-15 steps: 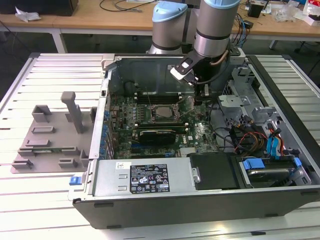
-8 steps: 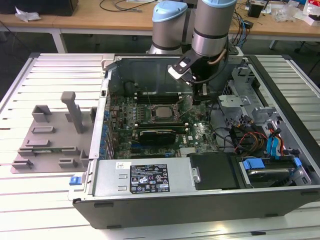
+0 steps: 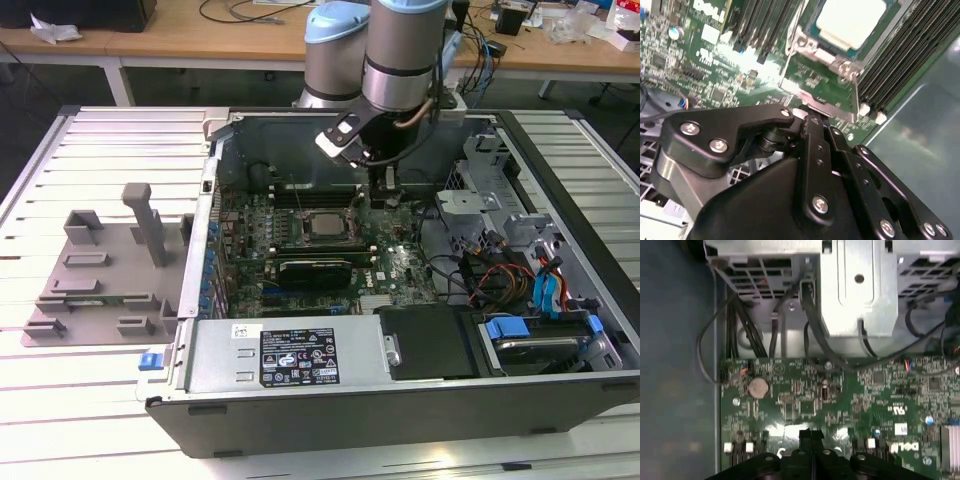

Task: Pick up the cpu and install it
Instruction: 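Close the cpu cover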

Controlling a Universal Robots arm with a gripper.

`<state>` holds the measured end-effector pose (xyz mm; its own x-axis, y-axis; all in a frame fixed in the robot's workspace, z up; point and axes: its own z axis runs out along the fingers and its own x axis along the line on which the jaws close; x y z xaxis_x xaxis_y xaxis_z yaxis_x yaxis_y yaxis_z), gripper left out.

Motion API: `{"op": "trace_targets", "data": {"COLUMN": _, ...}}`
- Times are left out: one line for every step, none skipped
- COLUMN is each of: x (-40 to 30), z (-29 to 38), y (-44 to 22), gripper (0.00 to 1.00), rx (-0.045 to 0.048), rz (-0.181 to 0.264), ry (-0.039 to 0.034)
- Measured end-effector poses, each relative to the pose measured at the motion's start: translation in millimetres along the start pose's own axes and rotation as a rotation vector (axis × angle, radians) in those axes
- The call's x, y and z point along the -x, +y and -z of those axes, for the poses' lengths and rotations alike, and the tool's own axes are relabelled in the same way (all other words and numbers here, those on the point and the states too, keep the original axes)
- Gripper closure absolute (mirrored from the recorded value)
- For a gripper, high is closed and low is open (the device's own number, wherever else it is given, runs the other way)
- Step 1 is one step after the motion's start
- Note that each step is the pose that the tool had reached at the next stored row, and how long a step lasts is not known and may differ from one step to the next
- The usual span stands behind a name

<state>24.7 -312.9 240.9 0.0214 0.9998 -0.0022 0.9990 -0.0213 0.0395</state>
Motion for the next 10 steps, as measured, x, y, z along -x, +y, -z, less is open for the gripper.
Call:
{"op": "trace_targets", "data": {"x": -0.6, "z": 0.3, "y": -7.1, "gripper": 0.89, "rx": 0.0003, "rz": 0.0, "ry": 0.0}}
{"op": "trace_targets", "data": {"x": -1.2, "z": 0.6, "y": -13.6, "gripper": 0.89, "rx": 0.0005, "rz": 0.0, "ry": 0.0}}
{"op": "trace_targets", "data": {"x": -1.9, "z": 0.9, "y": -20.1, "gripper": 0.89, "rx": 0.0008, "rz": 0.0, "ry": -0.0001}}
{"op": "trace_targets", "data": {"x": -2.4, "z": 1.0, "y": -23.0, "gripper": 0.89, "rx": 0.0011, "rz": 0.0, "ry": -0.0001}}
{"op": "trace_targets", "data": {"x": -2.4, "z": 1.0, "y": -23.1, "gripper": 0.89, "rx": 0.0011, "rz": 0.0, "ry": -0.0001}}
{"op": "trace_targets", "data": {"x": -2.4, "z": 1.0, "y": -23.1, "gripper": 0.89, "rx": 0.0011, "rz": 0.0, "ry": -0.0001}}
{"op": "trace_targets", "data": {"x": -2.5, "z": 1.0, "y": -23.1, "gripper": 0.89, "rx": 0.0012, "rz": 0.0, "ry": 0.0}}
{"op": "trace_targets", "data": {"x": -2.5, "z": 1.0, "y": -23.2, "gripper": 0.89, "rx": 0.0011, "rz": 0.0, "ry": 0.0}}
{"op": "trace_targets", "data": {"x": -2.5, "z": 1.0, "y": -23.3, "gripper": 0.89, "rx": 0.0011, "rz": 0.0, "ry": 0.0}}
{"op": "trace_targets", "data": {"x": -2.5, "z": 1.0, "y": -23.4, "gripper": 0.89, "rx": 0.0011, "rz": 0.0, "ry": 0.0}}
